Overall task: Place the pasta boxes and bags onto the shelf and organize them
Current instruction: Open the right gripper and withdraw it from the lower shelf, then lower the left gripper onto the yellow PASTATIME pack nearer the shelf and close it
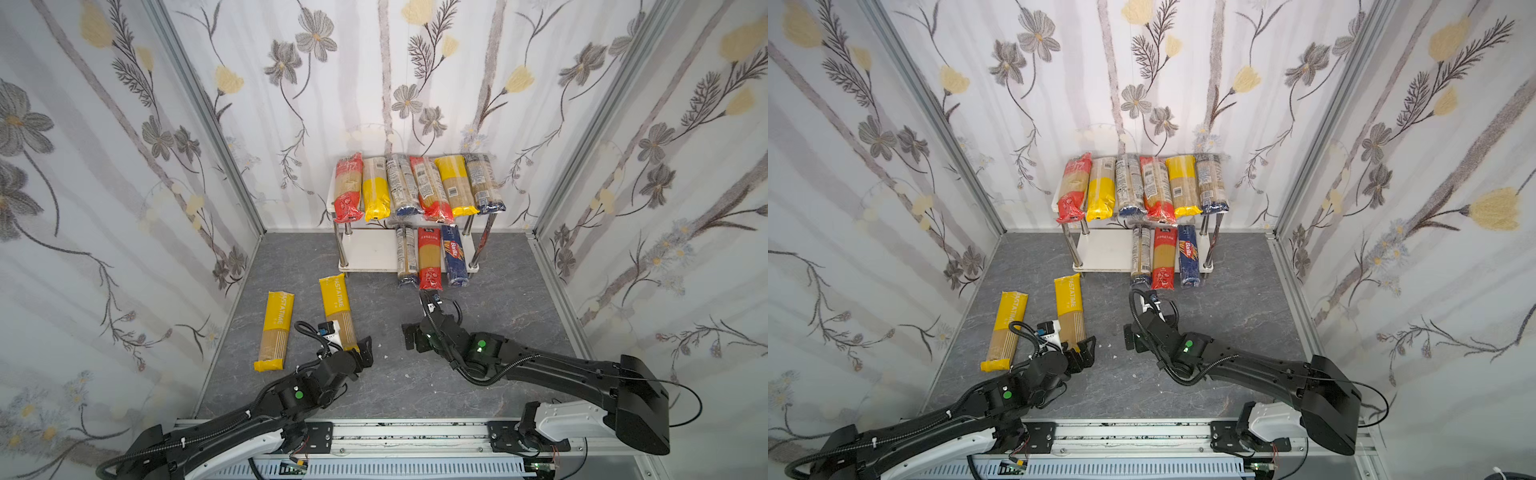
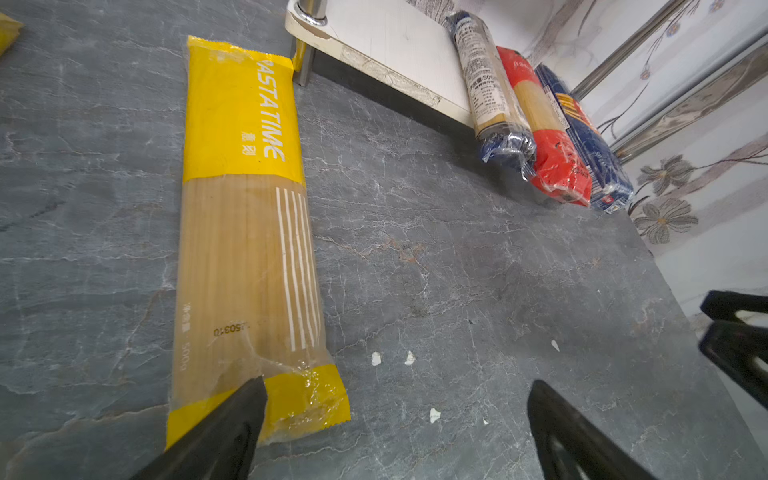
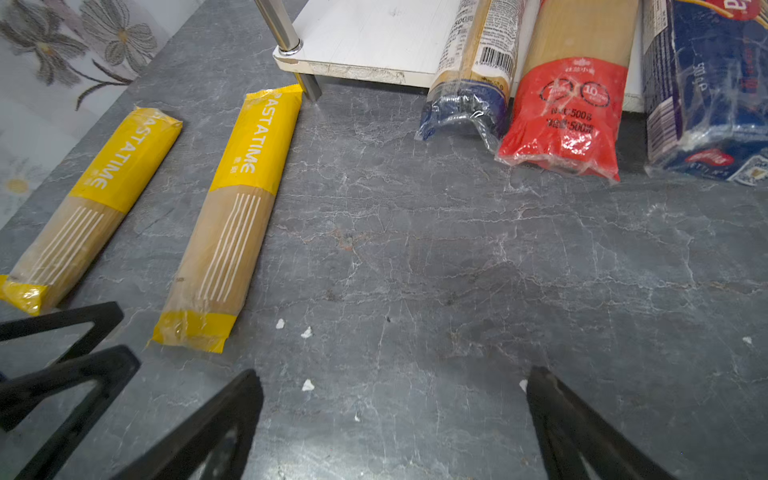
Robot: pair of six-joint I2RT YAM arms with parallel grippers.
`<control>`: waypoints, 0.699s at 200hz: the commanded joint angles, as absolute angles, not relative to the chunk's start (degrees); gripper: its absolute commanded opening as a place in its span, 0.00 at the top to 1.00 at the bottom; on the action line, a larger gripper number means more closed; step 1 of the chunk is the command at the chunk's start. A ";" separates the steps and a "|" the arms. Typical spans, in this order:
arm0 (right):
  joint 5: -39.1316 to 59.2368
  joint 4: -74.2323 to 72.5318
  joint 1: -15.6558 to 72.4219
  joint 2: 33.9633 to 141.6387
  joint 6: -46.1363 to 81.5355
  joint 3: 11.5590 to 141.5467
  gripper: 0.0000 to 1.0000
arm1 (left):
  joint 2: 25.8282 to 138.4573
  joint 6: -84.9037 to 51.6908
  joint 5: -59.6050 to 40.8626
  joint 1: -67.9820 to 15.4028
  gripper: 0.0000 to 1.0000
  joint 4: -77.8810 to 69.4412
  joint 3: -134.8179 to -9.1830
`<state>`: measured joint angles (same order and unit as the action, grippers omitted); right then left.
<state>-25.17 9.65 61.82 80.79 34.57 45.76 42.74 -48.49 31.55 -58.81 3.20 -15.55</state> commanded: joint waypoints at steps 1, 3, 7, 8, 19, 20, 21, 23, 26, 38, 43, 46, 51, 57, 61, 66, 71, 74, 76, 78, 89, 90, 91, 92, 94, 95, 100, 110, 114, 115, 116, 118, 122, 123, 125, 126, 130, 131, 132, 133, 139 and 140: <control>-24.96 8.22 62.87 76.52 36.52 43.60 0.00 | 47.02 -52.67 36.87 -60.52 0.00 2.42 -17.44; -25.07 8.36 62.91 76.13 36.66 43.60 0.00 | 47.55 -52.92 37.08 -60.66 0.00 2.38 -17.54; -25.21 8.68 63.06 75.25 36.94 41.63 0.00 | 48.58 -53.62 37.54 -60.88 0.00 2.49 -17.80; -25.26 8.78 63.08 74.98 37.01 41.43 0.00 | 48.81 -53.79 37.62 -60.94 0.00 2.48 -17.86; -25.90 9.70 63.52 72.63 37.91 40.02 0.00 | 51.52 -55.57 39.26 -61.53 0.00 2.49 -18.44; -25.96 9.73 63.53 72.31 37.94 39.92 0.00 | 51.73 -55.73 39.36 -61.61 0.00 2.52 -18.45; -25.99 9.78 63.58 72.06 38.00 39.82 0.00 | 51.97 -55.90 39.50 -61.66 0.00 2.49 -18.54; -26.07 9.83 63.71 71.67 38.04 39.49 0.00 | 52.48 -56.25 39.76 -61.73 0.00 2.47 -18.61; -26.14 9.83 63.77 71.00 38.13 39.06 0.00 | 53.14 -56.66 40.14 -61.90 0.00 2.48 -18.77; -25.74 9.70 63.97 68.32 38.49 37.40 0.00 | 56.14 -58.12 42.03 -62.76 0.00 2.42 -19.59; -25.63 9.50 63.94 67.37 38.50 36.77 0.00 | 57.49 -58.63 42.81 -63.19 0.00 2.43 -19.92; -25.56 9.36 63.98 66.87 38.43 36.28 0.00 | 58.28 -58.77 43.37 -63.46 0.00 2.39 -20.18; -25.62 9.01 63.93 66.13 38.34 35.63 0.00 | 59.61 -58.95 44.20 -63.85 0.00 2.37 -20.69; -25.89 8.59 63.98 65.37 38.11 34.75 0.00 | 61.21 -59.13 45.13 -64.25 0.00 2.46 -21.29; -25.97 8.32 64.03 65.02 37.98 34.21 0.00 | 62.16 -59.22 45.62 -64.47 0.00 2.46 -21.64; -26.14 8.22 63.90 64.68 37.83 33.67 0.00 | 63.31 -59.45 46.39 -64.65 0.00 2.58 -22.05; -26.31 8.18 63.92 64.44 37.79 33.30 0.00 | 64.12 -59.98 47.05 -64.82 0.00 2.58 -22.37; -26.28 8.17 63.87 64.35 37.84 33.17 0.00 | 64.53 -60.29 47.41 -64.86 0.00 2.59 -22.46; -26.30 8.17 63.87 64.27 37.87 33.08 0.00 | 64.74 -60.49 47.58 -64.86 0.00 2.58 -22.49; -26.31 8.17 63.87 64.19 37.94 33.03 0.00 | 64.99 -60.72 47.84 -64.91 0.00 2.60 -22.56; -26.02 8.10 63.89 64.06 37.93 32.77 0.00 | 65.52 -61.26 49.57 -64.99 0.00 2.63 -22.57; -25.98 8.09 63.85 64.07 37.95 32.73 0.00 | 65.54 -61.26 49.70 -65.02 0.00 2.59 -22.53; -25.86 8.09 63.83 63.98 38.00 32.67 0.00 | 65.60 -61.26 49.90 -64.94 0.00 2.61 -22.52; -25.76 8.00 63.82 63.94 37.99 32.68 0.00 | 65.63 -61.26 50.00 -64.90 0.00 2.62 -22.51; -25.62 7.93 63.88 63.91 37.97 32.63 0.00 | 65.65 -61.26 50.40 -64.94 0.00 2.70 -22.50; -25.60 7.88 63.89 63.86 37.93 32.57 0.00 | 65.65 -61.22 50.56 -64.90 0.00 2.71 -22.50; -25.24 7.62 63.86 63.73 37.89 32.36 0.00 | 65.57 -61.11 51.37 -64.86 0.00 2.72 -22.45; -24.55 6.65 63.83 63.38 37.84 31.74 0.00 | 65.19 -60.67 52.46 -64.69 0.00 2.83 -22.17; -24.00 6.05 63.67 63.23 37.74 31.42 0.00 | 65.00 -60.44 52.62 -64.48 0.00 2.94 -22.02; -23.87 5.92 63.65 63.17 37.72 31.27 0.00 | 64.98 -60.37 52.64 -64.41 0.00 2.96 -22.00; -23.75 5.73 63.55 63.18 37.67 31.19 0.00 | 64.88 -60.29 52.64 -64.37 0.00 2.98 -21.94; -23.47 5.41 63.48 63.06 37.63 31.04 0.00 | 64.69 -60.18 52.65 -64.17 0.00 2.99 -21.90; -22.91 4.80 63.32 63.00 37.54 30.75 0.00 | 64.46 -59.95 52.60 -63.92 0.00 3.14 -21.81; -22.79 4.69 63.25 62.96 37.53 30.71 0.00 | 64.40 -59.90 52.58 -63.82 0.00 3.15 -21.76; -22.46 4.36 63.10 62.94 37.42 30.55 0.00 | 64.29 -59.87 52.54 -63.64 0.00 3.25 -21.79; -22.35 4.24 63.01 62.93 37.39 30.48 0.00 | 64.22 -59.86 52.51 -63.55 0.00 3.29 -21.75; -21.60 3.71 62.75 62.86 37.28 30.32 0.00 | 63.98 -59.71 52.27 -63.18 0.00 3.40 -21.61; -21.35 3.61 62.66 62.85 37.23 30.32 0.00 | 63.94 -59.69 52.19 -63.01 0.00 3.46 -21.53; -21.22 3.48 62.62 62.85 37.20 30.23 0.00 | 63.87 -59.64 52.11 -62.88 0.00 3.53 -21.49; -21.03 3.32 62.56 62.84 37.19 30.19 0.00 | 63.84 -59.57 52.03 -62.82 0.00 3.52 -21.47; -20.22 2.64 62.12 62.88 37.01 29.98 0.00 | 63.65 -59.12 51.55 -61.78 0.00 3.66 -21.23; -20.18 2.51 62.04 62.86 37.01 29.93 0.00 | 63.64 -59.05 51.39 -61.65 0.00 3.59 -21.21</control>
<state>-23.24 7.86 63.13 63.09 37.41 30.79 64.51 -59.55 48.60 -63.72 3.20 -21.85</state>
